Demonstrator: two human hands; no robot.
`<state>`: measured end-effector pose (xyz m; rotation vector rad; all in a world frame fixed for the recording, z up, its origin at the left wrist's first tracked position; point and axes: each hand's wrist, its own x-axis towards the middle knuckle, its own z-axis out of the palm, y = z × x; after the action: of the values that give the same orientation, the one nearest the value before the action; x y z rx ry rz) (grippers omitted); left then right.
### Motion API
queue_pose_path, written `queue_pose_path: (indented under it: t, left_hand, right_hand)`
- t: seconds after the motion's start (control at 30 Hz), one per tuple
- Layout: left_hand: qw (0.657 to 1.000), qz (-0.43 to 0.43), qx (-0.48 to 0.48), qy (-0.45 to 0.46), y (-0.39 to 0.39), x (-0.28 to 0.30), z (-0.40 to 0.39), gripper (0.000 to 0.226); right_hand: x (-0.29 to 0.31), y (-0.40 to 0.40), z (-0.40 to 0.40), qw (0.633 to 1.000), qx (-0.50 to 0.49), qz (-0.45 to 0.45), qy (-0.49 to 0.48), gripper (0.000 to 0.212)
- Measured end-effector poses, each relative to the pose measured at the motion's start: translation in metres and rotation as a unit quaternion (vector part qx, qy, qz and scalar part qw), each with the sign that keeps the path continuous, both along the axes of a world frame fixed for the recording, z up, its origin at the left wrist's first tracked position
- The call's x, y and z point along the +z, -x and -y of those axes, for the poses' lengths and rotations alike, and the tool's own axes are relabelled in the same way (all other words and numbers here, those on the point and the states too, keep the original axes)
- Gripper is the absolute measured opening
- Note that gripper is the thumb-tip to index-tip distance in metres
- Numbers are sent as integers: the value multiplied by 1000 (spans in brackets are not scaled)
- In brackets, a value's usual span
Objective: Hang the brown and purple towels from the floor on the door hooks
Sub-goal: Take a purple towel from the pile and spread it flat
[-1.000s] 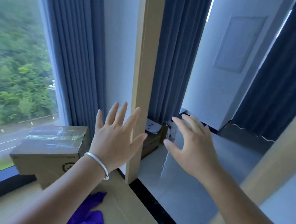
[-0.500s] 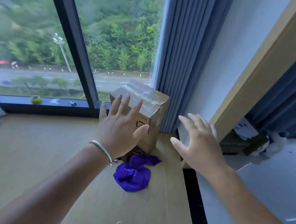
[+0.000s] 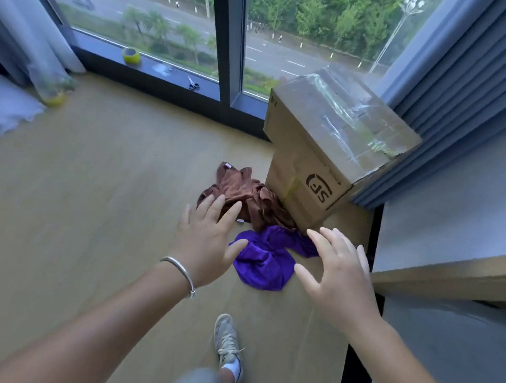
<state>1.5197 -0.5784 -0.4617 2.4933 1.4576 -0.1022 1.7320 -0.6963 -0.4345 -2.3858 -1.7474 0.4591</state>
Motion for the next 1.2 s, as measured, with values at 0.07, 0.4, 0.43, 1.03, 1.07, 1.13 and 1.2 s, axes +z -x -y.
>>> queue_pose_path:
  t: [0.07,0.4,0.43,1.03,1.07,1.13,1.2]
  left_hand:
    - [999,4,7,45,1,-49,-6,69]
    - [927,156,239,243,5,-350,-40,56]
    - [926,147,249,244,4,-382,-41,55]
    - [939,84,198,268,-37,-755,-155,35]
    - [939,83,197,270,-37,-761,-162,30]
    - [942,60,185,275,-39,-768,-171,17]
    - [948,8,159,275,-42,-769,-177,9]
  right_hand:
    - [-44,0,-15,999,21,-2,31,63]
    - [-333,-10,-87,977,116,-52,174,60]
    - [-364,-12,-94,974,123,-59,183,60]
    - [-756,-23,-281,905,401,24,138,34]
    - [-762,-21,-291,901,410,24,141,38]
    - [-769,-18,-302,887,434,27,155,45]
    - [-774,-17,-306,872,456,51,170,45]
